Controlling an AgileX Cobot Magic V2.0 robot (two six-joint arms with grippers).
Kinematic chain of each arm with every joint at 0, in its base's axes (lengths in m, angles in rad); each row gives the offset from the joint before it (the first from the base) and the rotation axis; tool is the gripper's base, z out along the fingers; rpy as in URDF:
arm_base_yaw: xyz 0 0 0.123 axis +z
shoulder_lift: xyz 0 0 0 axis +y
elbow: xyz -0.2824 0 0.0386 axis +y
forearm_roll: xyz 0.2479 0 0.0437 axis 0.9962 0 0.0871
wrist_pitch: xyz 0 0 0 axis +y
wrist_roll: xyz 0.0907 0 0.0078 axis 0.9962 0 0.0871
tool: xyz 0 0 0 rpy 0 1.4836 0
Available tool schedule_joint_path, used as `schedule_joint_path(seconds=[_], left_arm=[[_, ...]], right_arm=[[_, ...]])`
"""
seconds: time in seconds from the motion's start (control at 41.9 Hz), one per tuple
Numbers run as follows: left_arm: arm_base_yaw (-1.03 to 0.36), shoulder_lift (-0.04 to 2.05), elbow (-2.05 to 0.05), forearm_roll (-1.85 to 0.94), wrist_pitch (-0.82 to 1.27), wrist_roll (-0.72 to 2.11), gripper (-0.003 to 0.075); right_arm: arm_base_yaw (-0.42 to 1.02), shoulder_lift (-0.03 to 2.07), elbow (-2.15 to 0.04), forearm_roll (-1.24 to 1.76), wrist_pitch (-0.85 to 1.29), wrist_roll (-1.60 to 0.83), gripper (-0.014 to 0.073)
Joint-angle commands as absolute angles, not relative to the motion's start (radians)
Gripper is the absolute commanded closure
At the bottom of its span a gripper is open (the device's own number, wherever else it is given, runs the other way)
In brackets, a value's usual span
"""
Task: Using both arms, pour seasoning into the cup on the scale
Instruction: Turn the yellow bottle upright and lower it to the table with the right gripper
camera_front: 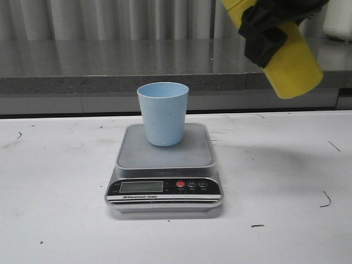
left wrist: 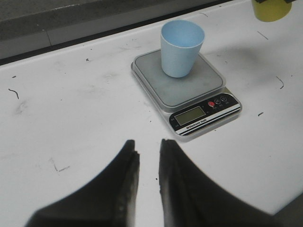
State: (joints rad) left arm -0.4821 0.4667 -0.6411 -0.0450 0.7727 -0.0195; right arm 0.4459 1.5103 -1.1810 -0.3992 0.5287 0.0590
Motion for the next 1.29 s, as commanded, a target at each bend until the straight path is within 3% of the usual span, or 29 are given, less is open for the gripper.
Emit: schedule_joint_path(seconds=[0.0,0.31,0.454,0.812,1.075,1.17,1.266], left_arm=[[-0.484,0.47,-0.666,-0.05,0.701,-0.024,0.0608],[-0.484,0.47,-0.666,-0.05,0.701,-0.024,0.0608],[-0.484,0.47,-0.666,-0.05,0.701,-0.024,0.0608],[-0.484,0.47,-0.666,-0.05,0.701,-0.024,0.0608],[-0.484,0.47,-0.666,-0.05,0.701,-0.024,0.0608],[-0.484,0.47,-0.666,-0.05,0.701,-0.024,0.0608],[-0.484,0.47,-0.666,-0.05,0.701,-0.024,0.0608]], right_arm=[[0.395,1.414,-1.106,-0.343,0.271,0.062,0.023],[0.28,1.4,-0.743,-0.155,-0.389,0.062,0.023],[0.263,1.449,-0.668,-0.122,-0.594,0.059,0.023],[0.258,1.635,-0.664,-0.11,-0.821,0.058,0.023],[0.258,1.718,-0.667,-0.093,-0.852,0.058,0.0228],[0.258,1.724,-0.667,-0.094,-0.843,0.058,0.0154],[0.258,1.725,-0.667,-0.094,-0.815,0.058,-0.0006]])
